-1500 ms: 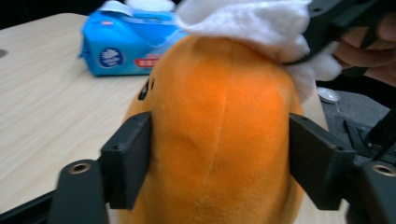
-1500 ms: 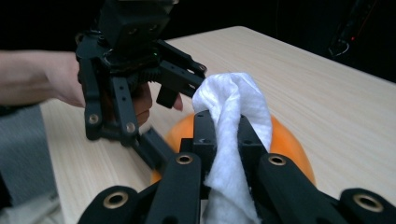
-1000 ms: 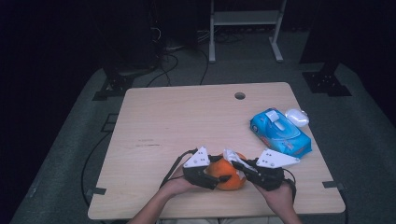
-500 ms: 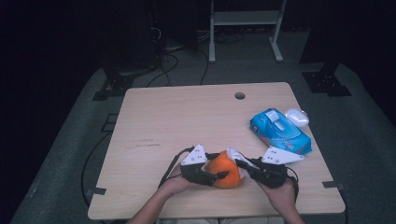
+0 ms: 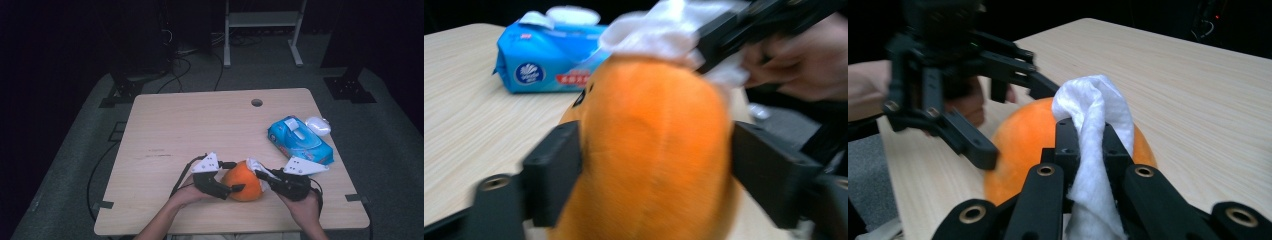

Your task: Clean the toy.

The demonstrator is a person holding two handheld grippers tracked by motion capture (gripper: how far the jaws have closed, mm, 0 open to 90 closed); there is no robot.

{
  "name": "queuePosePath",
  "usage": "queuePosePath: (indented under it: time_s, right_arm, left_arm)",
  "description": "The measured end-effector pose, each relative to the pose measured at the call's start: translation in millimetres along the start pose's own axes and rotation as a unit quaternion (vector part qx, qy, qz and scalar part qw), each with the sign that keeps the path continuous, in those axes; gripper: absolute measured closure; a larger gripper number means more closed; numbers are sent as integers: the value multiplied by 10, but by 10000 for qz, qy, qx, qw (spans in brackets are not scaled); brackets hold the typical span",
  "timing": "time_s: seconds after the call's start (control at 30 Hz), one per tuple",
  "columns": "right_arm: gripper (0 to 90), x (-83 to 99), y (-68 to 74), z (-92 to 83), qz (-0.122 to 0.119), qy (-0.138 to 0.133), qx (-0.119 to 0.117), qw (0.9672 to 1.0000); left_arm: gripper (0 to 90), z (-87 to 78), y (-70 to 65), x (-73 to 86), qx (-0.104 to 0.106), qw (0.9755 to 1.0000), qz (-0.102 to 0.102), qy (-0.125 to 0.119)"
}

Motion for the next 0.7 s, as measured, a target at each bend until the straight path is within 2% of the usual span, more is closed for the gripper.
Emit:
queuePosePath:
  time_s: [0.03, 0.07, 0.13, 0.17, 0.2, 0.23, 0.27, 0.3, 0.33, 0.37, 0.4, 0.43, 0.47, 0.5, 0.53, 0.57, 0.6, 0.63, 0.67, 0.7]
  right_arm:
    - [821, -12, 35, 18, -74, 23, 2, 10000]
    - [821, -24, 46, 34, -164, 66, 54, 9998]
    - [822, -51, -7, 26, -78, -1, 87, 9999]
    - [822, -62, -31, 12, 2, -70, 68, 10000]
    - [822, -89, -46, -16, 85, -169, 71, 9998]
    - [822, -104, -50, -26, 62, -198, 107, 9997]
    - [822, -116, -51, -23, 60, -246, 75, 9997]
    - [821, -102, -57, 2, 119, -254, 45, 9996]
    - [822, -62, -85, 47, 177, -186, 36, 9997]
    - [821, -12, -120, 94, 248, -76, 30, 9997]
    - [821, 98, -195, 176, 346, 87, 57, 9993]
    - [822, 180, -244, 217, 486, 158, 27, 9987]
    - [822, 224, -268, 229, 567, 197, 29, 9982]
    - [822, 259, -293, 221, 540, 267, 131, 9981]
    - [822, 271, -310, 200, 514, 330, 222, 9979]
    - [822, 285, -328, 180, 533, 348, 231, 9977]
    - [822, 297, -336, 173, 593, 338, 208, 9975]
    - [822, 318, -346, 170, 632, 353, 192, 9972]
    - [822, 326, -349, 174, 658, 348, 187, 9970]
    - [821, 327, -350, 176, 671, 343, 175, 9970]
  left_arm:
    - [185, 24, -14, 6, -97, 9999, 48, 27]
    - [234, 18, -18, -9, -258, 9995, 163, 50]
    - [393, -44, -29, -97, -578, 9975, 393, 62]
    - [434, -93, -42, -170, -832, 9949, 566, 68]
    - [448, -114, -48, -206, -1004, 9928, 649, 65]
    - [451, -143, -51, -247, -1247, 9891, 775, 120]
    - [448, -146, -44, -255, -1345, 9873, 816, 221]
    - [439, -116, -38, -228, -1396, 9865, 779, 359]
    - [422, -75, -32, -184, -1413, 9860, 737, 497]
    - [395, -4, -43, -104, -1260, 9884, 655, 547]
    - [371, 32, -61, -72, -1036, 9919, 529, 506]
    - [352, 43, -74, -64, -887, 9937, 449, 511]
    - [340, 28, -99, -85, -564, 9972, 285, 390]
    - [339, -12, -99, -118, -274, 9994, 89, 209]
    - [346, -54, -69, -149, -200, 9998, -90, 26]
    - [355, -81, -37, -161, -297, 9994, -155, -38]
    - [349, -98, 20, -158, -592, 9981, -138, -19]
    - [298, -92, 66, -137, -794, 9967, -155, 48]
    - [248, -80, 90, -117, -831, 9962, -264, 52]
    - [240, -59, 108, -83, -735, 9961, -479, 23]
Point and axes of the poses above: each handheld gripper's, and its own axes: z roughly forward along the jaws, x roughly out of its underside, y roughly to its left, the point moved 6 cm from there along z, roughly forward along the jaws, and after that the axes turned 6 degrees about y, right-handed, at the moved point
